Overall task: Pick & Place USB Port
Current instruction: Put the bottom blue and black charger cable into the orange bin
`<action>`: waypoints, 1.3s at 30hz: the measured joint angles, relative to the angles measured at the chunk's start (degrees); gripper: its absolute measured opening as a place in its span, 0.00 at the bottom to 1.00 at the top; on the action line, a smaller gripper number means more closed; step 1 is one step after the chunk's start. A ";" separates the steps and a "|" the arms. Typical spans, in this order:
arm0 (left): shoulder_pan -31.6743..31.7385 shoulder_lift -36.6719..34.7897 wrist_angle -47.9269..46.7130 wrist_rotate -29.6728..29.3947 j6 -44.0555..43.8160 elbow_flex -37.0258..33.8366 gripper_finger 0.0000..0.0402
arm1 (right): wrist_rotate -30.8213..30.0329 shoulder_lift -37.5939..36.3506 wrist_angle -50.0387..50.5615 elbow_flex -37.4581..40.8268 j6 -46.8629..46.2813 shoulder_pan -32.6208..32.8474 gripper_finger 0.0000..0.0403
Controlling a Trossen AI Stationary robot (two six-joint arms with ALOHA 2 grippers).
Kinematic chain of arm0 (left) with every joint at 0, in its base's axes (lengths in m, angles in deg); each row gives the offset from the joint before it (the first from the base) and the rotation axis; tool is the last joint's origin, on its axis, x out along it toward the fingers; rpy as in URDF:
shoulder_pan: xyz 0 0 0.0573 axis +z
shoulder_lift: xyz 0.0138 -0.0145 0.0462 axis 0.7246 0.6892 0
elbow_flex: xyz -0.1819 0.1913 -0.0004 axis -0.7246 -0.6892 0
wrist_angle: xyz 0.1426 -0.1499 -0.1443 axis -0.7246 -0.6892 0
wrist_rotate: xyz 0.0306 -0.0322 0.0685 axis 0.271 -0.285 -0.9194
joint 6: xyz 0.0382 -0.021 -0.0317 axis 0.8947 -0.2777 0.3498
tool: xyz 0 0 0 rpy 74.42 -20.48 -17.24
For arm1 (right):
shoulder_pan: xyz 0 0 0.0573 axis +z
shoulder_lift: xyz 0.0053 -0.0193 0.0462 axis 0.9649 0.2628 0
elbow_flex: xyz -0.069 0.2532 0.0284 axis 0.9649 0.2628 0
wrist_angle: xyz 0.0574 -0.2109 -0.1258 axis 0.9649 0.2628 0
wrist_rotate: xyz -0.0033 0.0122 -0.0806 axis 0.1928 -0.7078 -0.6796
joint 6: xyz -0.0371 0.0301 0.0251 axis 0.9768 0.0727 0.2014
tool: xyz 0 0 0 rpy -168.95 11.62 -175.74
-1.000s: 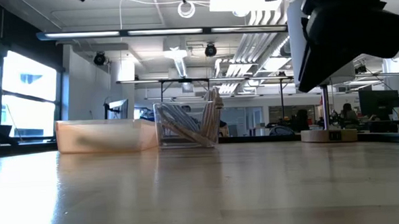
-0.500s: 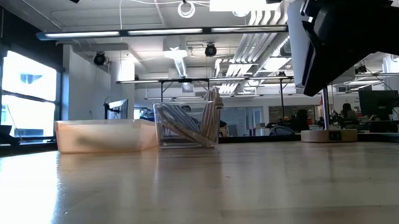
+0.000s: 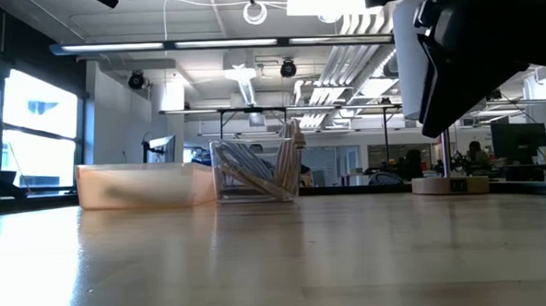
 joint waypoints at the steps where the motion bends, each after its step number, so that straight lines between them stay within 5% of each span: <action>1: 0.00 0.21 -0.09 1.33 0.80 0.00 0.86 | 0.14 0.00 -0.02 0.00 0.02 0.00 0.32; 5: 0.00 1.61 -0.04 6.32 5.60 0.00 0.86 | 0.66 0.00 -0.32 0.00 0.90 0.00 0.32; 11: -0.02 3.60 1.18 6.39 11.09 0.00 0.86 | 1.63 0.00 -2.33 0.00 1.11 0.00 0.32; 22: 0.00 7.81 14.20 1.88 13.76 0.00 0.86 | 6.05 0.00 -5.68 0.00 1.07 -0.04 0.32; 28: 0.00 10.79 31.54 -0.16 12.25 0.08 0.86 | 5.78 0.00 -8.40 0.00 1.07 -0.05 0.32; 34: 0.02 13.91 36.84 -1.26 19.58 0.09 0.86 | 5.95 0.00 -9.80 0.00 1.03 -0.40 0.32; 39: 0.00 16.29 37.12 9.68 18.61 0.09 0.86 | 6.51 0.00 -11.35 0.00 1.03 -0.44 0.32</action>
